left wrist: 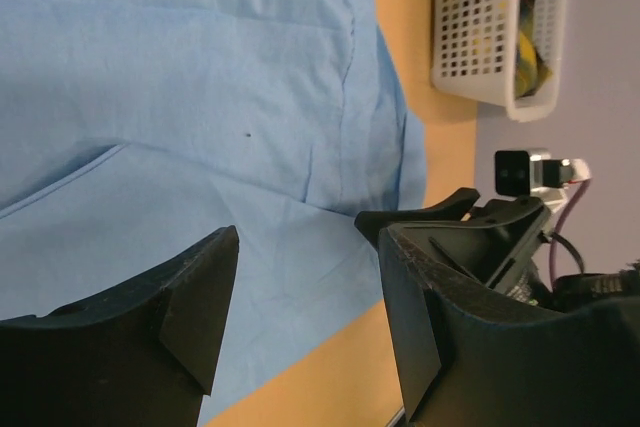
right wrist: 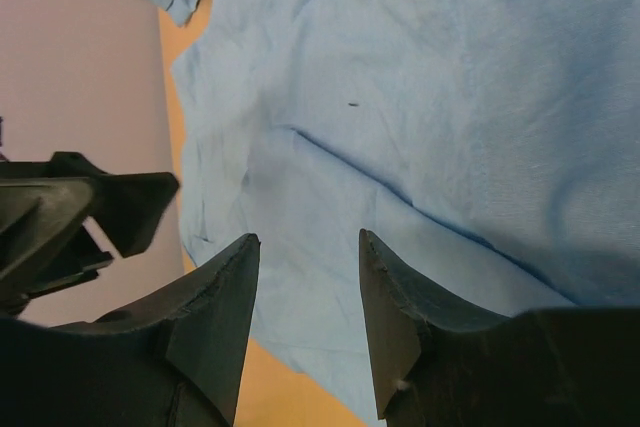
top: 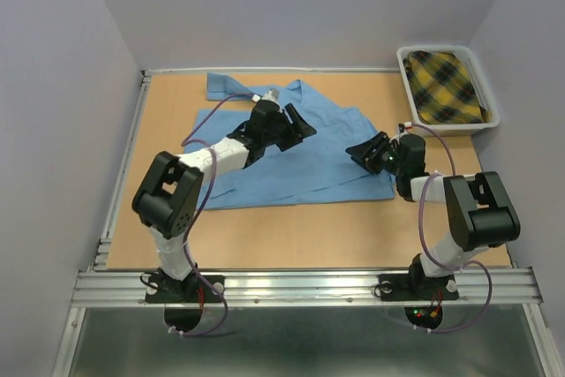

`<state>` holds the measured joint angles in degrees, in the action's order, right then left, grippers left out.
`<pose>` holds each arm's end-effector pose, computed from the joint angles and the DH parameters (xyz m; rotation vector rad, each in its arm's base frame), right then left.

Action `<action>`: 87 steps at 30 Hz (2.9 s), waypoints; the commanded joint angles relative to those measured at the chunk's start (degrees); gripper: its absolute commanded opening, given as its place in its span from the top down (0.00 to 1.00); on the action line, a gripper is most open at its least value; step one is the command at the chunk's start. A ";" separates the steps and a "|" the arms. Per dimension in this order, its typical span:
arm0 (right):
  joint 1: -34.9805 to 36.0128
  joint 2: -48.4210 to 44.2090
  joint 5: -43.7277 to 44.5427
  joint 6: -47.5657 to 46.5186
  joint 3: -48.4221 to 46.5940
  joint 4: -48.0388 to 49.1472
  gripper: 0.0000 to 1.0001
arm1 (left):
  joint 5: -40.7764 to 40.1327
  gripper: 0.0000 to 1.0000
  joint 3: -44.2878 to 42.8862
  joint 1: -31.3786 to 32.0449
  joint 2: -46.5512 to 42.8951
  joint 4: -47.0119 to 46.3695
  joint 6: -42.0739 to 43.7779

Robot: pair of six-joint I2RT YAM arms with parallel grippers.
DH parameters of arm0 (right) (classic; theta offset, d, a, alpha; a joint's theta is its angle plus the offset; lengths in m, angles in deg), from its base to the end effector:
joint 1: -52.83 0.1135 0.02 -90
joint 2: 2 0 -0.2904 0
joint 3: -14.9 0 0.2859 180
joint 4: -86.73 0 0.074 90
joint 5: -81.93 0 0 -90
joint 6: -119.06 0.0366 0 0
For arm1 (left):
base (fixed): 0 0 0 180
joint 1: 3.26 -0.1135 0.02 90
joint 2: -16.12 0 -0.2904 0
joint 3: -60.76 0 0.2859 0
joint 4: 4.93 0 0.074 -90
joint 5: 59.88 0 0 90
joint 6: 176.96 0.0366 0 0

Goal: Fold and stack the long sleeve shirts
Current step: Fold the shirt

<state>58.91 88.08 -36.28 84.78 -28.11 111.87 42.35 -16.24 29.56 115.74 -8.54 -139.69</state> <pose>0.3101 0.0504 0.1549 0.5500 2.0261 1.1642 0.3624 -0.2429 0.2541 -0.2033 2.0782 -1.1721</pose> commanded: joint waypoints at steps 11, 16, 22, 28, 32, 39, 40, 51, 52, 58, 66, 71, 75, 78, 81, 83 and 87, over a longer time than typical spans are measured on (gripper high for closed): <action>-0.55 -1.47 3.42 -3.68 8.04 5.66 0.50 | 2.54 0.32 2.04 0.85 6.32 -7.04 -0.02; -0.64 -8.08 11.74 -20.19 -6.97 -21.74 0.50 | -9.81 0.30 -3.13 -1.78 -4.68 10.51 9.30; -0.55 -0.19 15.63 -29.36 -20.59 -30.57 0.50 | -16.10 0.30 -3.23 -10.75 -3.38 20.29 17.21; 0.07 4.22 20.55 -32.60 -22.90 -30.93 0.50 | -16.97 0.30 -3.23 -13.57 2.86 22.76 21.53; 1.03 5.36 23.37 -33.84 -21.49 -33.91 0.50 | -15.92 0.30 0.10 -13.57 4.54 23.37 20.65; 3.49 0.10 27.94 -29.55 -12.36 -40.24 0.50 | -12.67 0.30 8.88 -13.57 0.43 24.96 18.28; 3.41 -2.00 30.03 -29.01 -10.09 -41.72 0.50 | -12.49 0.30 11.85 -13.57 -0.64 24.87 17.84; 3.49 -13.76 22.50 -23.37 -6.80 -56.50 0.50 | -9.33 0.30 28.14 -13.57 -19.95 25.56 16.60; 3.58 -15.27 21.28 -24.08 -7.68 -56.50 0.50 | -9.85 0.30 27.88 -13.57 -21.46 26.00 16.95; 3.32 -15.74 20.47 -33.73 -23.38 -56.68 0.51 | -13.20 0.30 19.98 -15.41 -25.70 29.52 20.47; -2.65 3.05 19.95 -36.64 -39.74 -56.68 0.60 | -10.84 0.30 9.87 -23.05 -15.44 27.42 23.37; -4.32 10.72 16.44 -40.95 -44.95 -56.59 0.62 | -10.91 0.30 6.00 -24.47 -9.36 26.36 25.13; -4.77 15.46 11.61 -43.15 -46.19 -56.59 0.62 | -10.65 0.30 5.20 -25.78 -6.10 25.84 25.57; -4.77 17.93 8.44 -44.56 -46.10 -56.50 0.62 | -10.73 0.30 5.38 -26.58 -4.78 25.40 26.01; -4.77 19.69 6.68 -45.09 -46.19 -56.42 0.62 | -11.17 0.30 5.91 -27.19 -3.99 25.31 26.36; -4.77 20.65 6.50 -44.91 -46.27 -56.07 0.62 | -11.26 0.30 6.61 -27.46 -3.37 24.78 26.45; -4.68 22.59 5.97 -44.74 -46.71 -55.63 0.62 | -11.26 0.30 7.66 -27.98 -1.36 23.90 26.45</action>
<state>54.26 109.61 -28.10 41.20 -70.79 55.17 31.51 -8.59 2.06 112.78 16.39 -114.38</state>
